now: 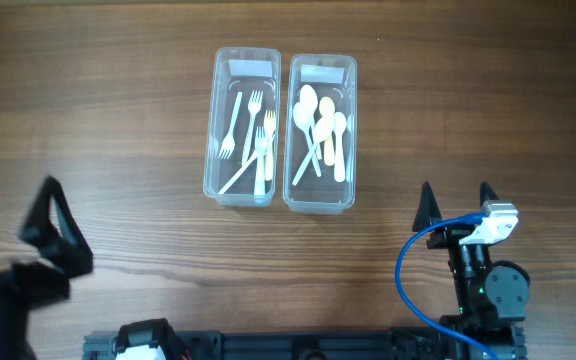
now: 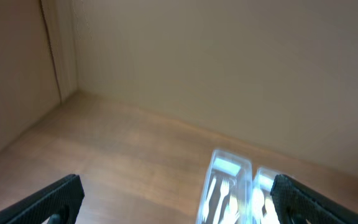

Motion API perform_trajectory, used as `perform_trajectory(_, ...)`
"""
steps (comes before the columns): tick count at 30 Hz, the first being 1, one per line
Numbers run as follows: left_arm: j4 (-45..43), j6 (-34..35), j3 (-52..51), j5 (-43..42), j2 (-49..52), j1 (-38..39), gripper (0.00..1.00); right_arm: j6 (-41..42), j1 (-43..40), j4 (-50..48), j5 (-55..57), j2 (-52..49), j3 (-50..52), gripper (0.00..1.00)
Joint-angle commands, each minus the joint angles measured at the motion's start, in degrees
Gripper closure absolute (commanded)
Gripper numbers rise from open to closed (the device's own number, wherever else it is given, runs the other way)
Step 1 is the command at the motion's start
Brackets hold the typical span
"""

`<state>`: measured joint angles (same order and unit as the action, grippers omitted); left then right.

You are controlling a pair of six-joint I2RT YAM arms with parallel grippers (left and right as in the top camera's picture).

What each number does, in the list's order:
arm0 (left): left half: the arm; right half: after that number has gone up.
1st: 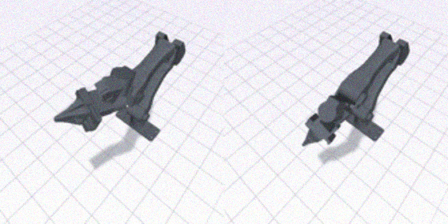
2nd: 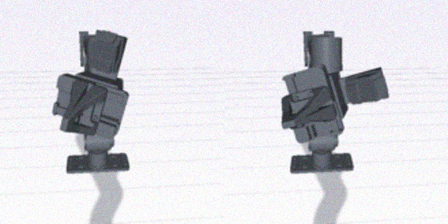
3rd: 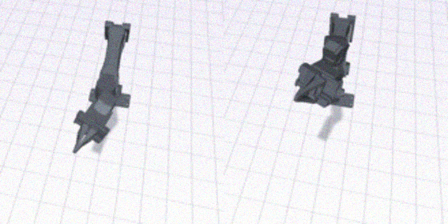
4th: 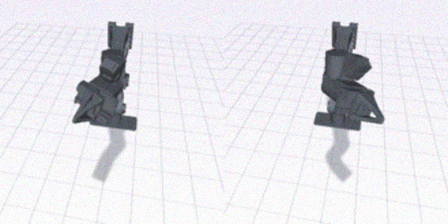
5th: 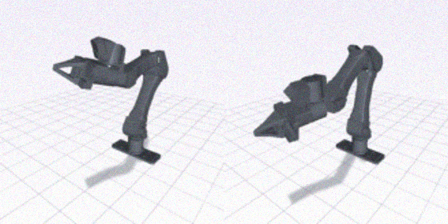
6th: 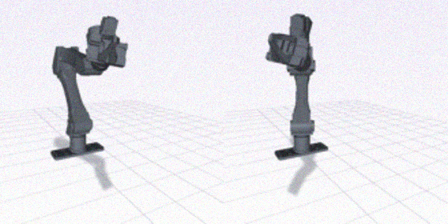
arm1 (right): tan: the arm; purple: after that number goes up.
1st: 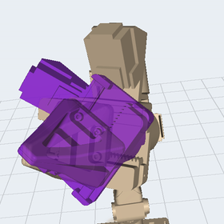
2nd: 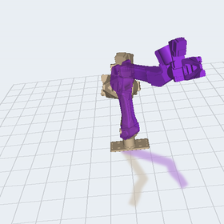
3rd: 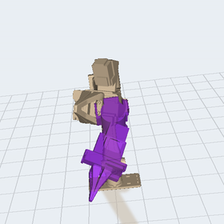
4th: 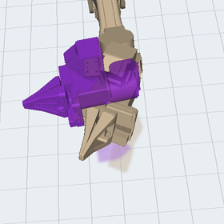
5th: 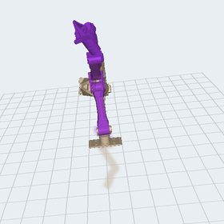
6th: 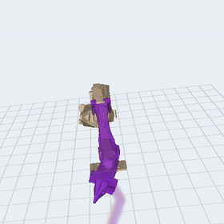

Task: Pack container

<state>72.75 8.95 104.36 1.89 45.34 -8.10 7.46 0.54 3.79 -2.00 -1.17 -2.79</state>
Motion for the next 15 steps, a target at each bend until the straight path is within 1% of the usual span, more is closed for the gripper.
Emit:
perform_trajectory(1,-8.11,0.55,-17.49,0.55,-9.01,1.79,0.00,0.15,-0.24,-0.13,-1.07,0.35,0.68,0.00)
perform_trajectory(6,-29.66,0.81,-45.16,-0.17,-19.61,2.75,0.00,0.17,-0.24,-0.13,-1.07,0.35,0.68,0.00)
perform_trajectory(7,-33.11,1.22,-48.87,-0.68,-20.70,2.75,0.00,0.17,-0.24,-0.13,-1.07,0.35,0.68,0.00)
perform_trajectory(8,-37.70,2.60,-54.34,-1.20,-22.21,2.75,0.00,0.17,-0.24,-0.13,-1.07,0.35,0.68,0.00)
perform_trajectory(10,-47.12,7.80,-65.99,-2.40,-25.40,2.75,0.00,0.15,-0.24,-0.13,-1.07,0.37,0.68,0.00)
perform_trajectory(12,-54.16,11.61,-74.38,-3.56,-28.22,2.75,0.00,0.17,-0.24,-0.13,-1.07,0.37,0.68,0.00)
perform_trajectory(15,-62.90,12.81,-85.05,-6.08,-33.51,2.75,0.00,0.17,-0.24,-0.13,-1.09,0.26,0.68,0.00)
